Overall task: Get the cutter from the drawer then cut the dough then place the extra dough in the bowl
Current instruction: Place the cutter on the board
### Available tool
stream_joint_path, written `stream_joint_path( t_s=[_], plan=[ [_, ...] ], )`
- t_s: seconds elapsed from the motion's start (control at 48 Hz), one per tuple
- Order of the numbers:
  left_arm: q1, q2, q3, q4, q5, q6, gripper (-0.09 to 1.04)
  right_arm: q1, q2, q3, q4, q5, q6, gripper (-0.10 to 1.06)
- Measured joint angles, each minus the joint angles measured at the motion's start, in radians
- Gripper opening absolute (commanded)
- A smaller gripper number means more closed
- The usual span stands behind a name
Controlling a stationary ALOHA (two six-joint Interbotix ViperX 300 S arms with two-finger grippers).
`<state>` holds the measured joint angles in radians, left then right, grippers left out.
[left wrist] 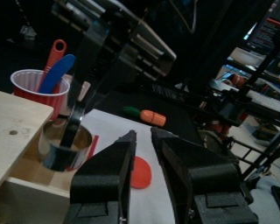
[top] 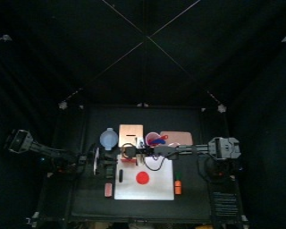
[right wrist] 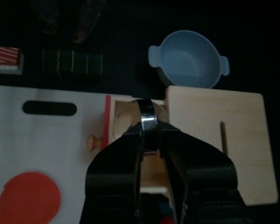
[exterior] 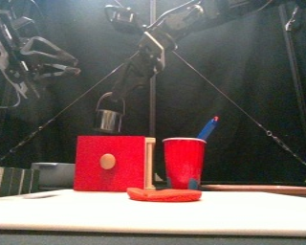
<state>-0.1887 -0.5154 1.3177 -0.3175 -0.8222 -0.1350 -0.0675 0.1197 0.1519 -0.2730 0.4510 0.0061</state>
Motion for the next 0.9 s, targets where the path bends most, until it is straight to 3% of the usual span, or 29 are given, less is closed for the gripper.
stream_joint_path(
  t_s=[0.146,0.396,0.604,0.771,0.896],
  plan=[
    [0.009,0.0,0.0,-0.002,0.002,0.0,0.66,0.009,-0.106,0.08,-0.002,0.034,0.003,0.52],
    [0.029,0.0,0.0,-0.025,0.002,0.002,0.66,0.078,-0.348,0.354,0.003,0.063,0.055,0.52],
    [0.069,-0.002,0.0,-0.028,0.002,0.003,0.66,0.164,-0.479,0.566,-0.002,0.041,0.183,0.52],
    [0.147,0.0,-0.02,-0.029,0.002,0.003,0.66,0.175,-0.472,0.67,-0.051,-0.015,0.305,0.52],
    [0.212,0.0,-0.04,-0.029,0.002,0.003,0.66,0.176,-0.443,0.689,-0.107,-0.048,0.365,0.53]
  ],
)
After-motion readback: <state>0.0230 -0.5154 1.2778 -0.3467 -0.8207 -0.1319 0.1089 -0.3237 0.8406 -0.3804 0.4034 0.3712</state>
